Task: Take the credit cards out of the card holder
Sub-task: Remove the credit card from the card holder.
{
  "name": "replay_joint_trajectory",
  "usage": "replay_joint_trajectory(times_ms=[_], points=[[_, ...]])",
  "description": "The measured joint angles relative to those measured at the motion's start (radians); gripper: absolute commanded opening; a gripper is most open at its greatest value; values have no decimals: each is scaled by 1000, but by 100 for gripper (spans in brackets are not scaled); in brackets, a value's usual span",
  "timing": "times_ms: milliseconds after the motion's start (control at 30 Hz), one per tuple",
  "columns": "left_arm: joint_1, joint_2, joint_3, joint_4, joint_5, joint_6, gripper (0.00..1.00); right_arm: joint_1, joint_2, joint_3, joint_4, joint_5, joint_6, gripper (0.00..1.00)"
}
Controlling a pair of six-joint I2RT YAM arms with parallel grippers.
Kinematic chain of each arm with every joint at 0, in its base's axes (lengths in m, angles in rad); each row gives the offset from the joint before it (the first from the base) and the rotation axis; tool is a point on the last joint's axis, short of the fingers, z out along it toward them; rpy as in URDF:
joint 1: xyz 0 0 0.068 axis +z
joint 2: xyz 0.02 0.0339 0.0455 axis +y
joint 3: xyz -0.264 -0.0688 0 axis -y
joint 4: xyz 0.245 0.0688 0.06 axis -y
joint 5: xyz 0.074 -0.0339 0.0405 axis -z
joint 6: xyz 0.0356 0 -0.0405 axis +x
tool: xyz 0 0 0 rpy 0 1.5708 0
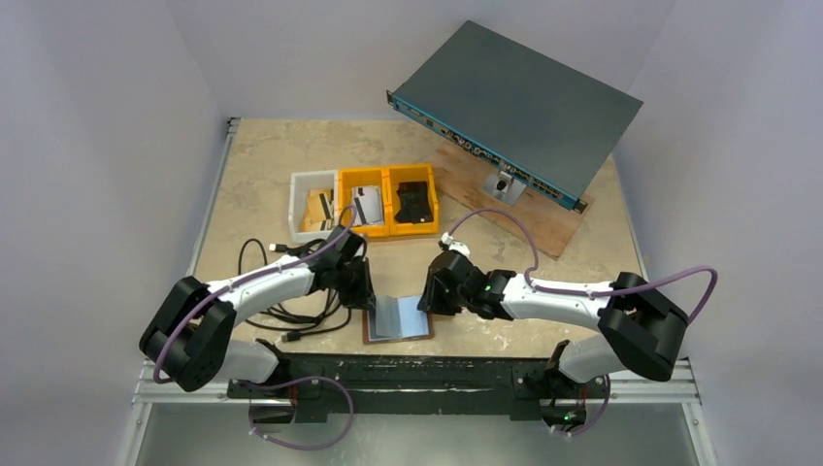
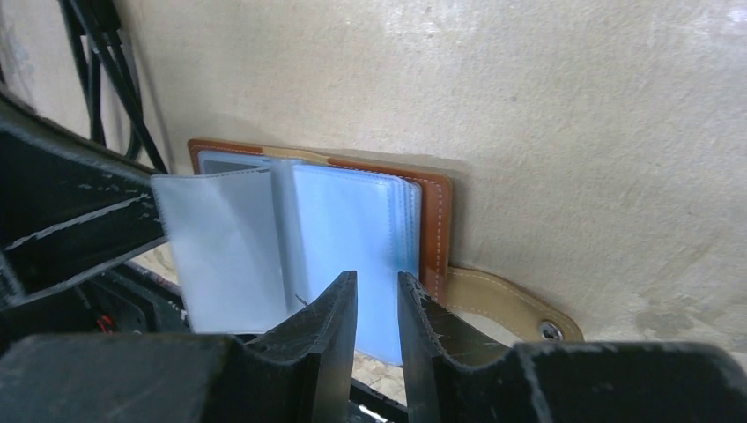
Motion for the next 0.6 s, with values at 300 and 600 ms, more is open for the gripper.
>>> replay_joint_trajectory(times_ms=[300,600], points=[[-91,6,61,32,22,-5,0,0,-15,-2,-51,26,0,24],[-167,163,100,161,87,-54,0,0,-106,-2,-106,58,0,24]])
